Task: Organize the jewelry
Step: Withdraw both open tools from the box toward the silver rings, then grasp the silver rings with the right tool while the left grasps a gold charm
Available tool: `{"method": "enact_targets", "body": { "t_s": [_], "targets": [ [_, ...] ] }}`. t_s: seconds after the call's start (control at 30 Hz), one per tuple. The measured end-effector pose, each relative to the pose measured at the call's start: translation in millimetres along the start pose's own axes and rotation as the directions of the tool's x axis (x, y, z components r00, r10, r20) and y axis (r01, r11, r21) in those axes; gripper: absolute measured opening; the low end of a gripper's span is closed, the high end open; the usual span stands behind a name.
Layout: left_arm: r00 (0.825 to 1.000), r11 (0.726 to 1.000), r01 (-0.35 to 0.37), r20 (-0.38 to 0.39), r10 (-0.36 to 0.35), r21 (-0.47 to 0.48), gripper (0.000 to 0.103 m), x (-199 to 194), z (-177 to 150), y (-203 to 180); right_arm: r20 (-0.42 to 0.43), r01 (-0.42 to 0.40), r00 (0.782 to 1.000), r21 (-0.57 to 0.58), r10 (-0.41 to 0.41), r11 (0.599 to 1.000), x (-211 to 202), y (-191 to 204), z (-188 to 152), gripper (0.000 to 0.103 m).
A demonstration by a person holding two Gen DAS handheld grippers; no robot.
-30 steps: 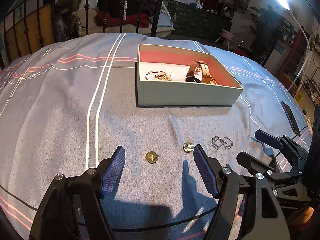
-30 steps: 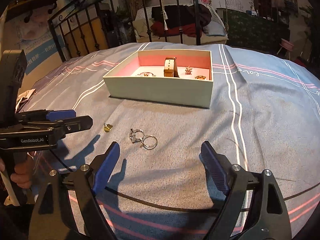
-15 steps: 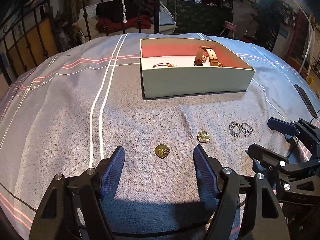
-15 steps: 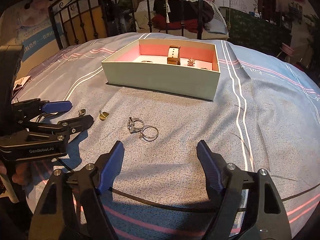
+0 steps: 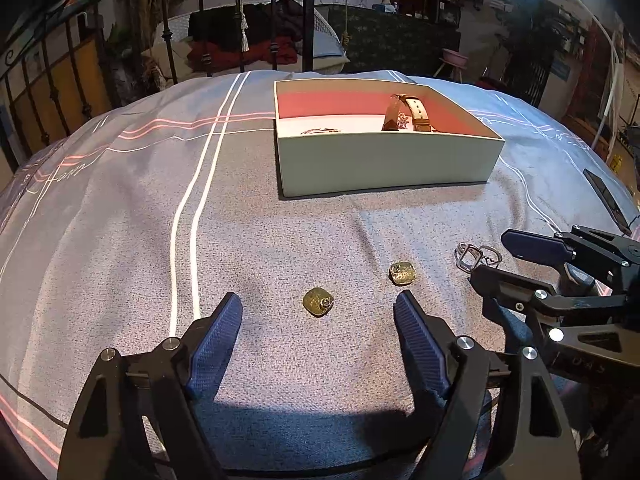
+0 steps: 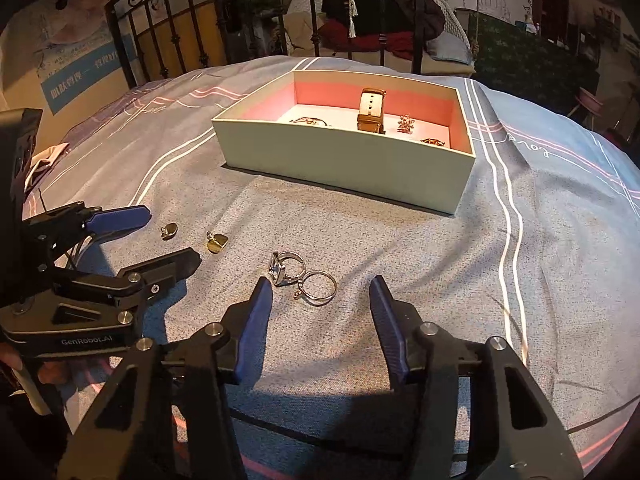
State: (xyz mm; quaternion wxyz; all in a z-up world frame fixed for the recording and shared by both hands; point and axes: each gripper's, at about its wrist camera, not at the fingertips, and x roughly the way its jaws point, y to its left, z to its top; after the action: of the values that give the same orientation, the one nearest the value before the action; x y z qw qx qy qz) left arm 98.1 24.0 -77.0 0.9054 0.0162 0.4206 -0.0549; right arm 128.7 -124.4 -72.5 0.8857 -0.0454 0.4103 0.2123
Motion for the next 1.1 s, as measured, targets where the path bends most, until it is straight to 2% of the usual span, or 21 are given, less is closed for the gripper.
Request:
{"method": "enact_targets", "body": {
  "t_s": [0.33, 0.57, 0.67, 0.7, 0.73, 0.8, 0.83, 0.97, 1.1],
  "targets": [
    [1.0, 1.0, 0.006, -0.008, -0.006, 0.008, 0.075, 2, 3, -1, -0.003, 0.002, 1.0, -0.01, -0.002, 1.0, 2, 2, -1, 0.049],
    [1.0, 0.999, -0.008, 0.0, 0.008, 0.046, 0.061, 1, 3, -7, -0.001, -0.002, 1.0, -0.009, 0.002, 1.0, 2, 2, -2, 0.05],
    [1.0, 0.999, -0.021, 0.008, 0.02, 0.035, 0.051, 1, 3, -5, 0.0, 0.001, 1.0, -0.009, -0.001, 1.0, 2, 3, -2, 0.05],
    [1.0, 0.999, -0.025, 0.011, 0.025, 0.033, 0.045, 0, 3, -5, 0.001, 0.003, 1.0, -0.009, -0.003, 1.0, 1, 3, -2, 0.05],
    [1.0, 0.999, -0.019, 0.015, 0.018, 0.033, 0.032, 0, 2, -4, 0.002, 0.004, 1.0, -0.009, -0.004, 1.0, 1, 3, -2, 0.05],
    [1.0, 0.999, -0.013, 0.022, 0.012, 0.045, 0.02, -1, 1, -6, 0.004, 0.008, 1.0, -0.01, -0.008, 1.0, 1, 4, -2, 0.048],
    [1.0, 0.998, -0.016, 0.025, 0.015, 0.054, 0.016, -1, 1, -8, 0.006, 0.011, 1.0, -0.011, -0.011, 1.0, 0, 4, -2, 0.047],
    [0.999, 0.998, -0.01, 0.032, 0.008, 0.06, 0.01, -3, 0, -9, 0.013, 0.001, 1.0, -0.021, -0.001, 1.0, -1, 4, -3, 0.025],
    [0.999, 0.999, -0.004, 0.032, 0.002, 0.048, 0.01, -4, 0, -6, 0.023, -0.002, 1.0, -0.022, 0.003, 1.0, -2, 4, -4, 0.022]
  ]
}}
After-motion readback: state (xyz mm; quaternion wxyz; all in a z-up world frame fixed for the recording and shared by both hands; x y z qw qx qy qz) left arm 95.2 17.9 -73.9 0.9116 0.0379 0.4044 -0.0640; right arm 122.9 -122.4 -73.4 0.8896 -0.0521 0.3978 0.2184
